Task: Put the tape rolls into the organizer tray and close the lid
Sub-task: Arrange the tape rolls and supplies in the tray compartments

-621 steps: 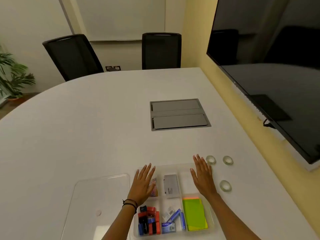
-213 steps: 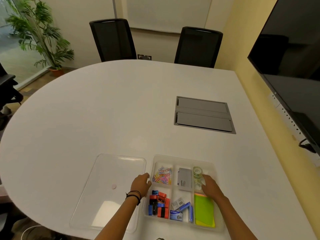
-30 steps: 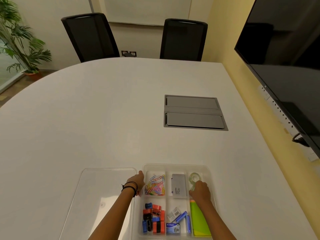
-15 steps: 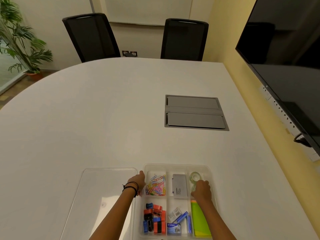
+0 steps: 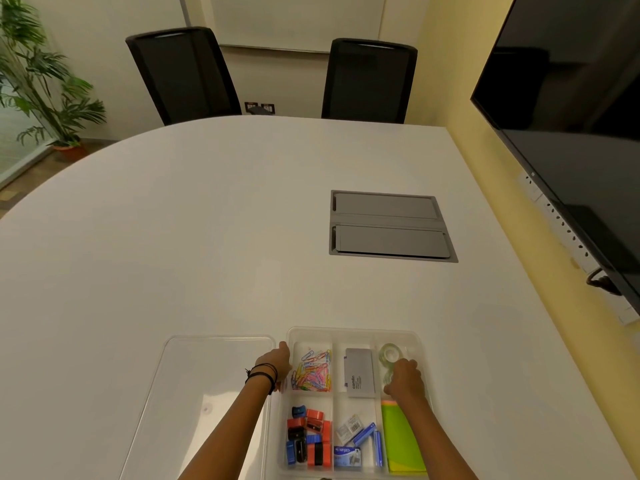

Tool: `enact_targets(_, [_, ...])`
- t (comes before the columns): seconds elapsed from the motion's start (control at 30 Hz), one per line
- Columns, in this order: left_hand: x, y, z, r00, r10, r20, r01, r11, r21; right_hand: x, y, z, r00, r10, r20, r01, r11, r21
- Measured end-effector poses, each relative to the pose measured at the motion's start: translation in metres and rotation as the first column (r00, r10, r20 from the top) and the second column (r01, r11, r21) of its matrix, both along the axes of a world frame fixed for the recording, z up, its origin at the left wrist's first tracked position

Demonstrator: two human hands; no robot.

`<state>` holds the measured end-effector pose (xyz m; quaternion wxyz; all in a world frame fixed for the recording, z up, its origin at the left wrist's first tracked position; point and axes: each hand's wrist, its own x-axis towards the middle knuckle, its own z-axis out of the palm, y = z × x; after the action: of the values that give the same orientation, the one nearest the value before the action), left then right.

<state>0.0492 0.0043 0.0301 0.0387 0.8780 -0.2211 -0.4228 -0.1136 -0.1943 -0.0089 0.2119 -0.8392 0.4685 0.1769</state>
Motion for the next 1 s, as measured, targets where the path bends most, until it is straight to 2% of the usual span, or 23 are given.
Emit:
enact_targets(0.33, [0.0, 0.001, -0.003, 1.0, 0.004, 0.011, -0.004, 1.0, -0.01, 0.001, 0.001, 0.007, 1.0, -0.016, -0.001, 0.016, 1.0, 0.017])
enact_targets(0.63, [0.001, 0.001, -0.007, 1.0, 0.017, 0.004, -0.017, 1.0, -0.017, -0.002, -0.004, 0.011, 1.0, 0.017, -0.016, -0.015, 0.995, 0.099])
enact_targets(1.0, [0.001, 0.001, -0.011, 1.0, 0.024, 0.002, -0.024, 1.0, -0.015, -0.008, -0.003, 0.017, 0.999, 0.045, -0.001, -0.045, 0.996, 0.078])
